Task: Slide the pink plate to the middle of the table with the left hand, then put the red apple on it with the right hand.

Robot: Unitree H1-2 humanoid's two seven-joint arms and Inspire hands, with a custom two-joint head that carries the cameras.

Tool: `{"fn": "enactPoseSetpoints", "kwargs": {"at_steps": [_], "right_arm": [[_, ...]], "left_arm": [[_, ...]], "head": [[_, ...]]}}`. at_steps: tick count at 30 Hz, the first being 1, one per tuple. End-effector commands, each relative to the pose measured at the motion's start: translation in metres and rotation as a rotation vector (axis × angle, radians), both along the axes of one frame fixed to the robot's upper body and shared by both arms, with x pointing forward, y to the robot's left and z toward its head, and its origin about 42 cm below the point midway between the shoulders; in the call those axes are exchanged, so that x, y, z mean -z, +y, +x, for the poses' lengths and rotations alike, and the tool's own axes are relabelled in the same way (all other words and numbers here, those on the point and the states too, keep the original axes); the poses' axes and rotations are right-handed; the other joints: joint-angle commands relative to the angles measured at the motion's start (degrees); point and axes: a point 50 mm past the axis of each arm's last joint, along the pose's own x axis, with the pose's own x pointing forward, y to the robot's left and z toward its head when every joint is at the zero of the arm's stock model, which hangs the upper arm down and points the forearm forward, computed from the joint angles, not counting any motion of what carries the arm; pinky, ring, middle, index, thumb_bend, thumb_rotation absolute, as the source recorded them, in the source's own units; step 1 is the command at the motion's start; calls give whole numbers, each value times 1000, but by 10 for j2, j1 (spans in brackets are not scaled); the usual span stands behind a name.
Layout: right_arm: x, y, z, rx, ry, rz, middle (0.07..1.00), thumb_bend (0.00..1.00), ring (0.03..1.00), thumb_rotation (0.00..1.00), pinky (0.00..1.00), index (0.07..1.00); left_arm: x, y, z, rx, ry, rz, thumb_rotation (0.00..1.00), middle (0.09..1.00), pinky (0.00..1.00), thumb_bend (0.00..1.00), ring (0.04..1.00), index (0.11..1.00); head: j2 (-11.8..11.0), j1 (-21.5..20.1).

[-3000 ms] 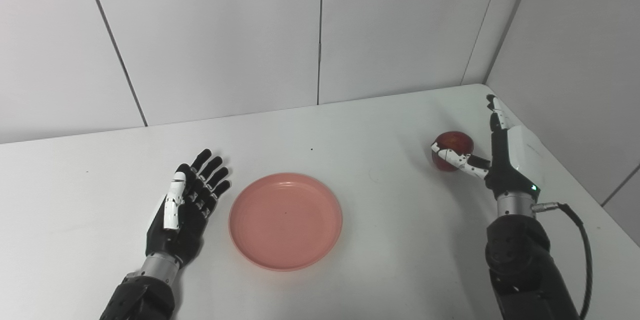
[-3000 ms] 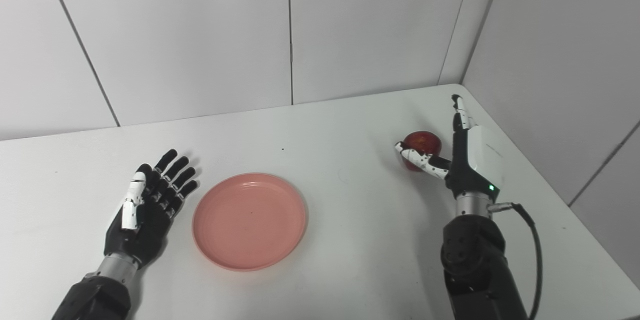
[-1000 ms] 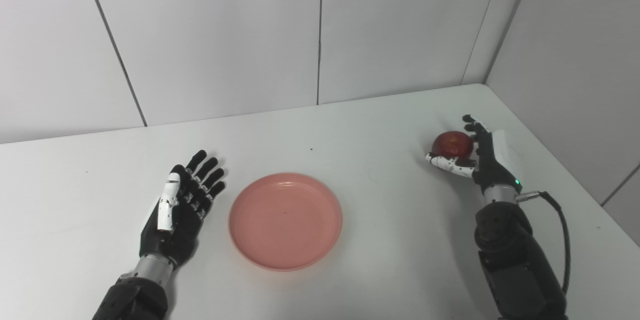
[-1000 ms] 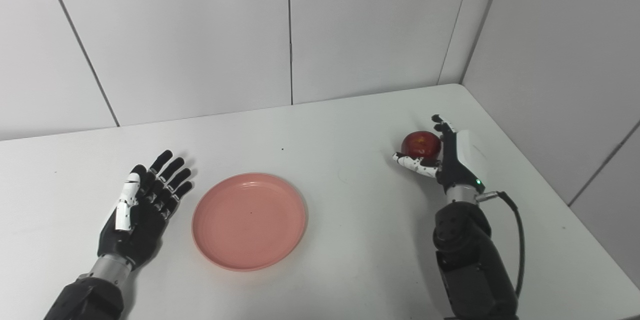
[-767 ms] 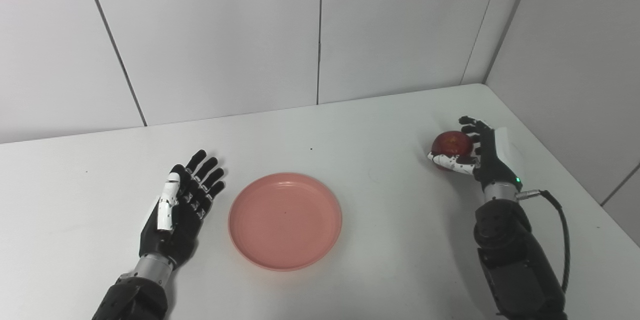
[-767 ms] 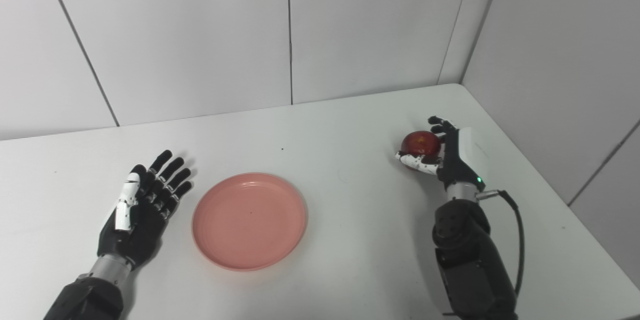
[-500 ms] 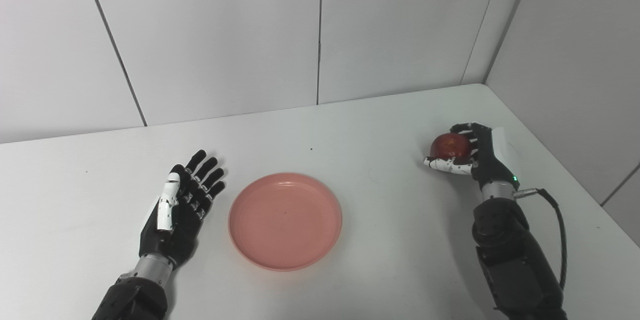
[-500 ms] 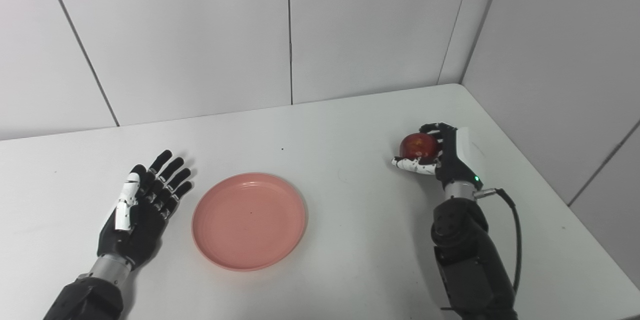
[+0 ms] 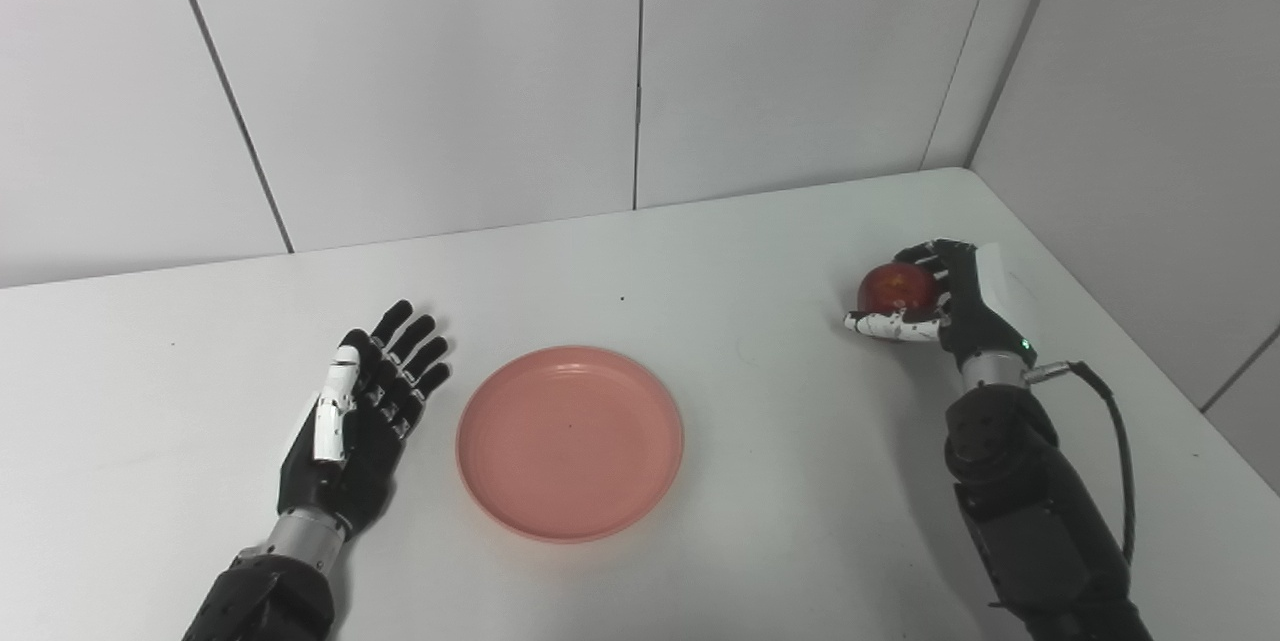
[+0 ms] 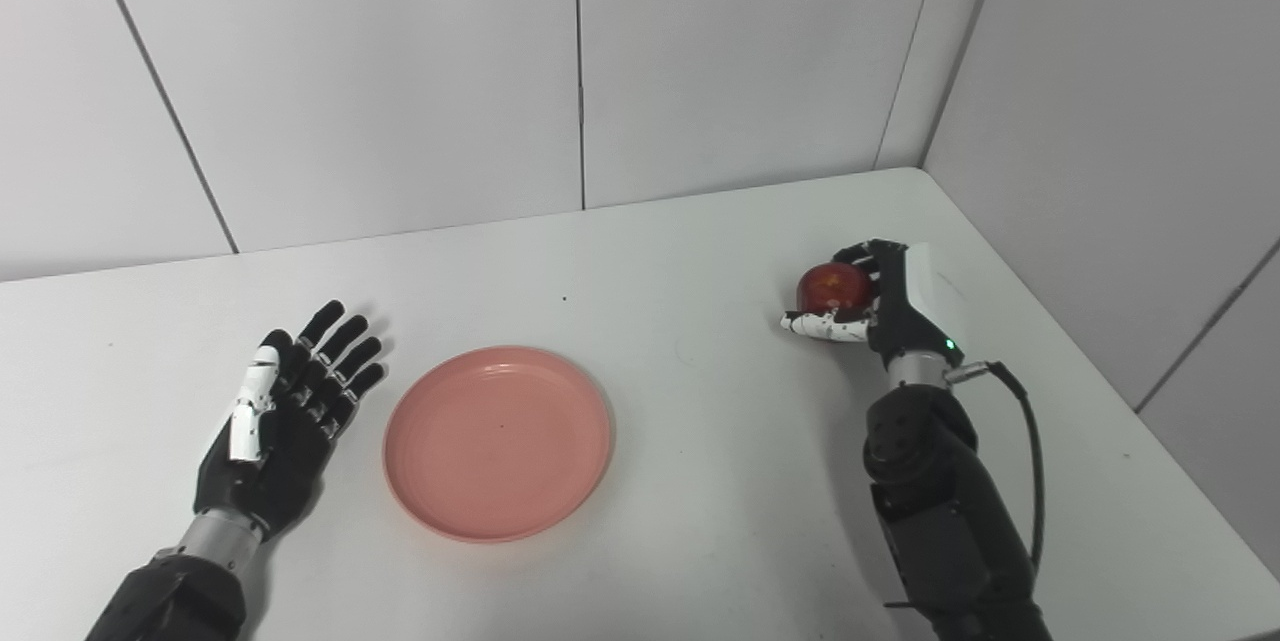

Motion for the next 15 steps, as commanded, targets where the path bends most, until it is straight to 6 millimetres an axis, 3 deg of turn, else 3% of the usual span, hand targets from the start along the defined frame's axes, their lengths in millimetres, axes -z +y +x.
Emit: {"fn": "enactPoseSetpoints", "kwargs": {"at_steps": [1, 4, 15], "right_arm": [[-26, -2, 3, -30, -108, -44, 492, 518, 442, 133, 371, 485], [-38, 3, -2, -34, -142, -43, 513, 518, 477, 135, 410, 485], [-80, 35, -20, -133, -293, -60, 478, 515, 442, 134, 378, 485]], "left_arm": [[6, 3, -2, -13, 57, 20, 1000, 927, 933, 370, 919, 911], [6, 3, -2, -11, 54, 20, 1000, 931, 938, 369, 924, 916], [6, -1, -4, -7, 49, 21, 1000, 931, 933, 374, 925, 914]], "head": [[0, 1], [0, 4], [1, 15]]}}
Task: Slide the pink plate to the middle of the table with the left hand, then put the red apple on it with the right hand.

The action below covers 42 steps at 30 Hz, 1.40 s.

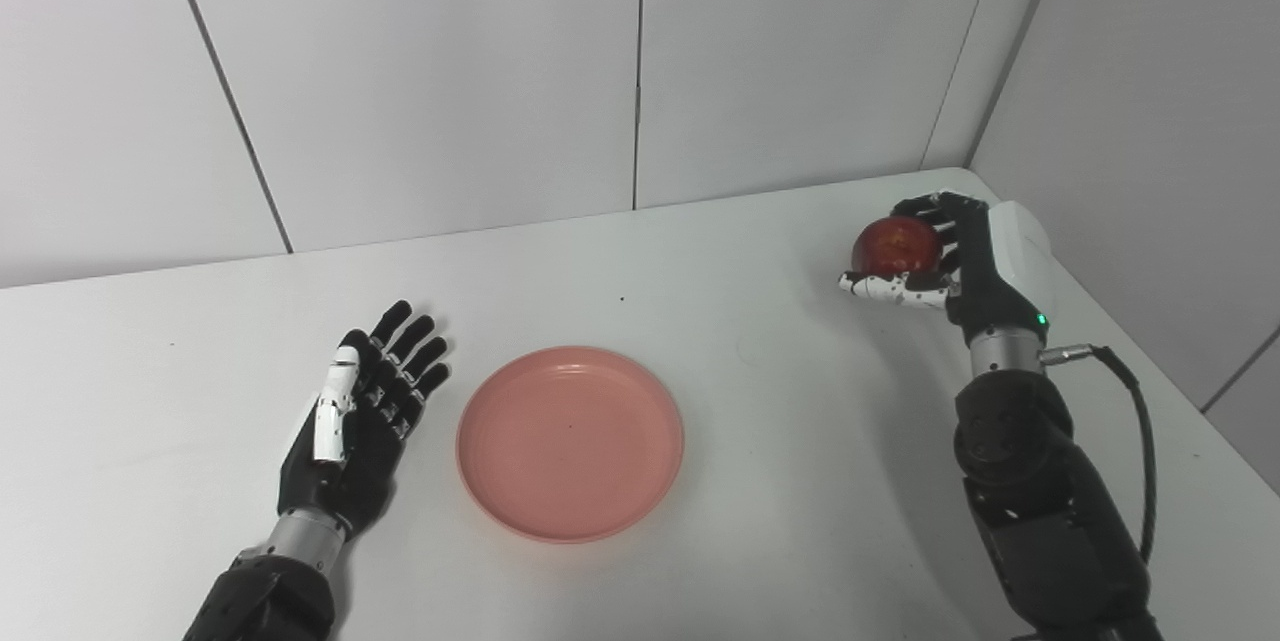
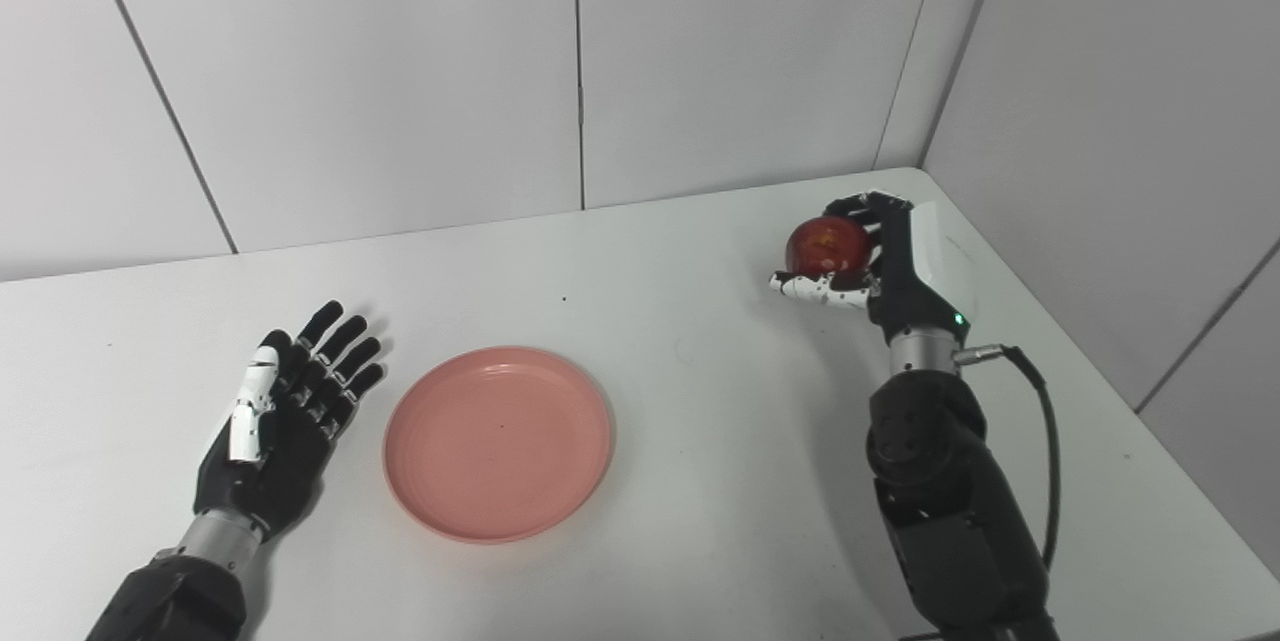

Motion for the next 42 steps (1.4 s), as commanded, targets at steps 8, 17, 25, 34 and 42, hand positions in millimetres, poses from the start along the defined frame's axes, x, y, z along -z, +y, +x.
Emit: {"fn": "enactPoseSetpoints", "kwargs": {"at_steps": [8, 17, 25, 34, 42], "right_arm": [[-47, 39, -2, -101, -142, -63, 489, 516, 440, 132, 360, 485], [-60, 96, 13, -249, -167, -48, 480, 516, 423, 134, 343, 485], [-56, 150, 27, -391, -170, -63, 476, 517, 409, 133, 323, 485], [-49, 197, 34, -475, -142, -68, 465, 519, 378, 137, 287, 485], [-35, 227, 30, -566, -100, -46, 475, 519, 377, 138, 289, 486]], "left_arm": [[5, -5, -4, -15, 50, 19, 1000, 927, 919, 367, 920, 907], [4, -13, -8, -34, 57, 16, 1000, 913, 904, 365, 908, 893], [1, -20, -11, -32, 47, 27, 1000, 917, 906, 382, 912, 897], [0, -27, -12, -43, 57, 9, 1000, 917, 909, 384, 916, 891], [-1, -34, -13, -48, 53, 8, 1000, 906, 929, 385, 908, 889]], "head": [[1, 18], [1, 44], [8, 67], [13, 106], [19, 144]]}}
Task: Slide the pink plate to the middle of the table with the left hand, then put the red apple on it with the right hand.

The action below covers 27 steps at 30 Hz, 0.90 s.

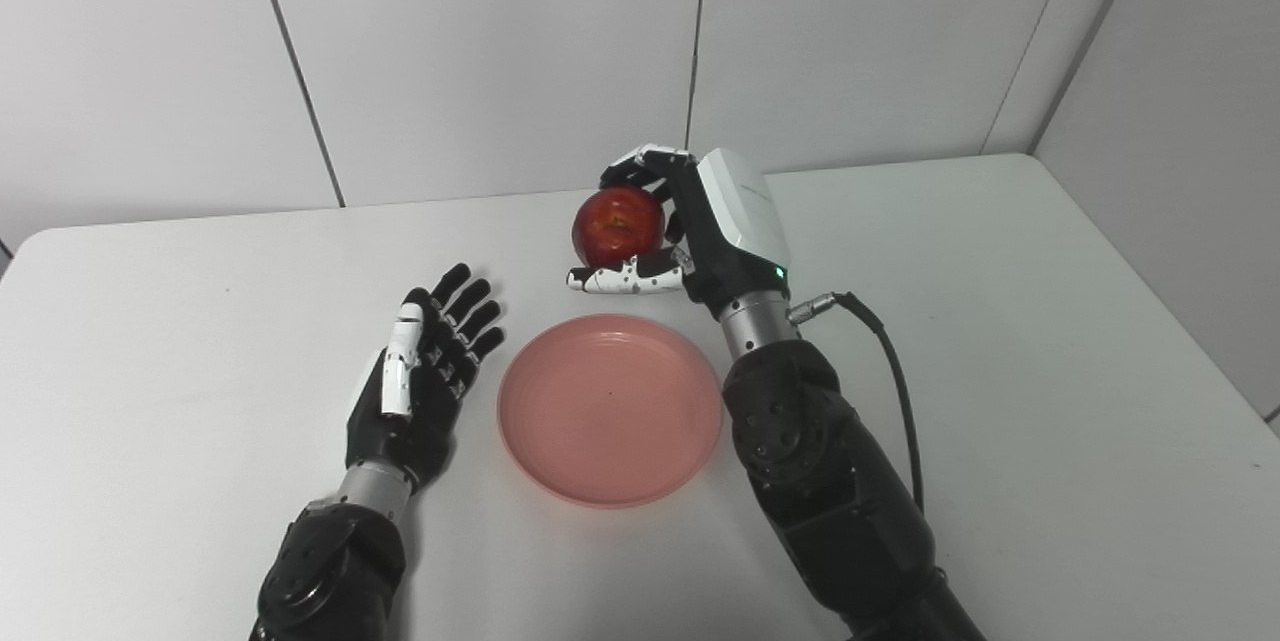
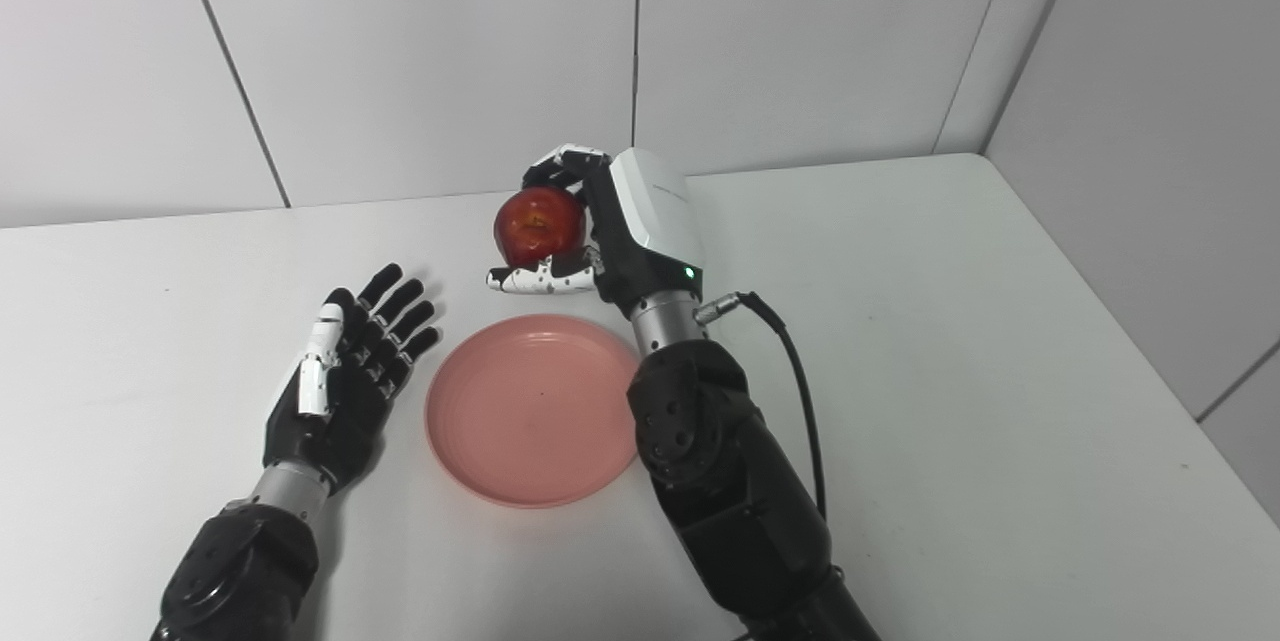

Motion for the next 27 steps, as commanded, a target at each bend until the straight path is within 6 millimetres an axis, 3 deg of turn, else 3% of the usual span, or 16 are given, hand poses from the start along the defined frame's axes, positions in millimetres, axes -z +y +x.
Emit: {"fn": "enactPoseSetpoints", "kwargs": {"at_steps": [1, 10, 27], "right_arm": [[-19, 15, -1, -73, -97, 12, 461, 519, 363, 137, 275, 486], [0, 29, -16, -155, -53, 14, 431, 519, 329, 134, 248, 485], [35, 25, -32, -210, 56, 19, 443, 517, 345, 128, 266, 486]], "left_arm": [[4, -5, -2, -6, 35, 11, 1000, 905, 928, 383, 906, 888], [2, -6, 1, -40, 37, 2, 1000, 901, 893, 371, 898, 875], [-1, -7, 3, -51, 34, 6, 1000, 906, 880, 374, 905, 882]], "head": [[1, 6], [3, 38], [6, 64]]}}
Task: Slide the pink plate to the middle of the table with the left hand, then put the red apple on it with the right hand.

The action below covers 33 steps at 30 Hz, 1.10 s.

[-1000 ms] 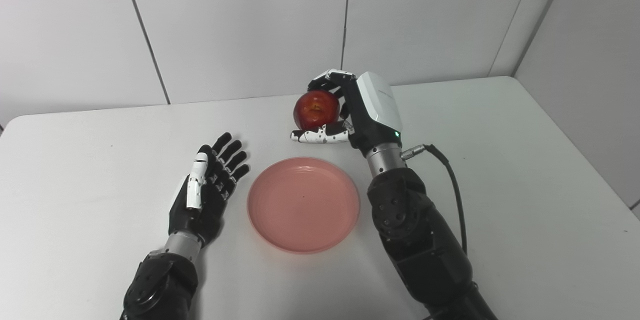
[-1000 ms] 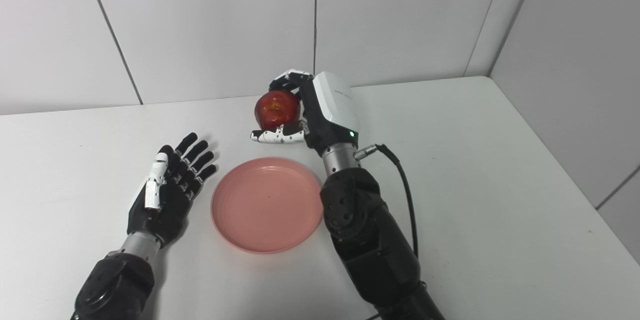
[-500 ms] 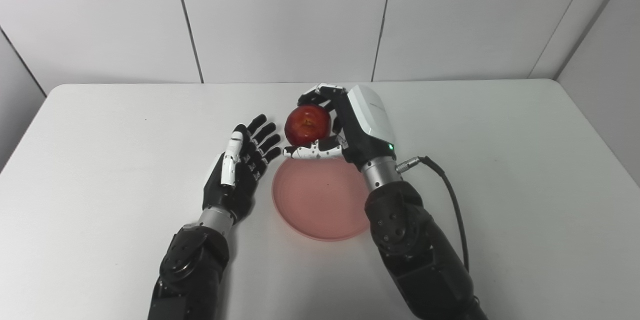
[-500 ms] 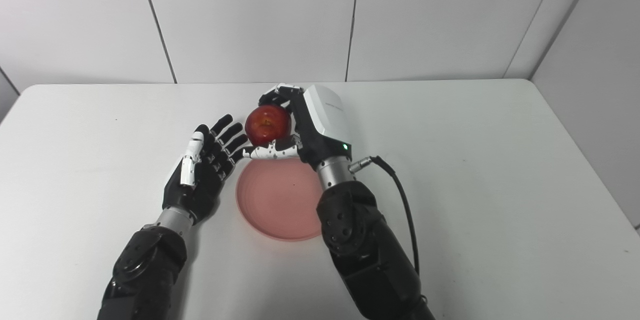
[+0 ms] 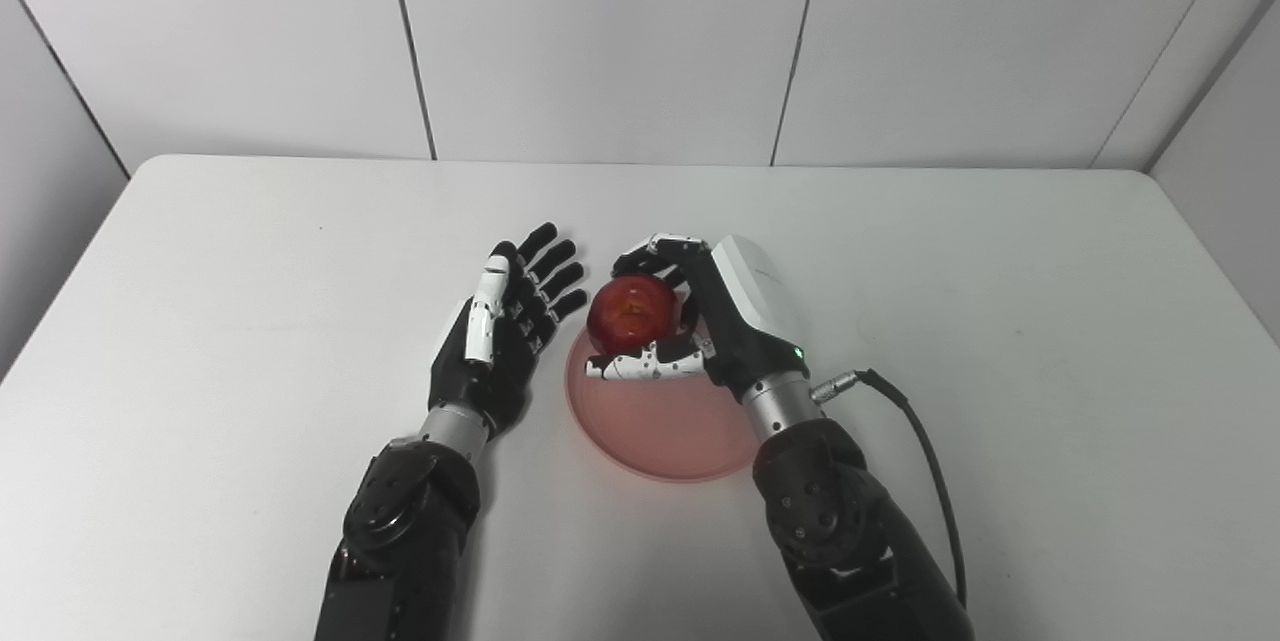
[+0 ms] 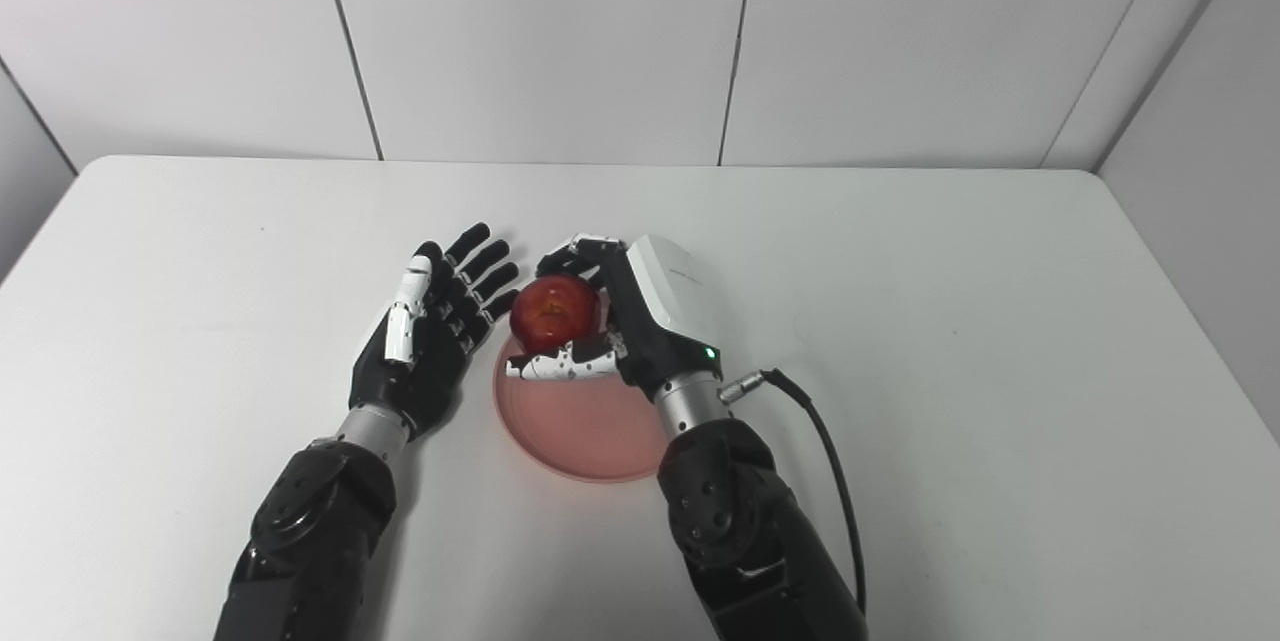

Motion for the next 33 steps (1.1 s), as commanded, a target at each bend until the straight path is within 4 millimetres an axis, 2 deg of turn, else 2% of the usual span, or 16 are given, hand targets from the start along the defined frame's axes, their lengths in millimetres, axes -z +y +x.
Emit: {"fn": "enactPoseSetpoints", "kwargs": {"at_steps": [1, 11, 33], "right_arm": [[-10, 3, 2, -36, -67, 14, 444, 516, 345, 127, 266, 486], [4, 0, 0, -43, -26, -2, 426, 517, 321, 128, 235, 486], [19, -1, 0, -30, -1, -41, 430, 516, 325, 128, 236, 487]], "left_arm": [[0, -2, 2, -3, 21, 24, 1000, 905, 881, 373, 904, 882], [0, -3, 2, -1, 15, 29, 1000, 900, 883, 376, 895, 881], [1, -5, 0, 2, 9, 30, 1000, 901, 881, 372, 895, 882]], "head": [[0, 1], [2, 6], [4, 7]]}}
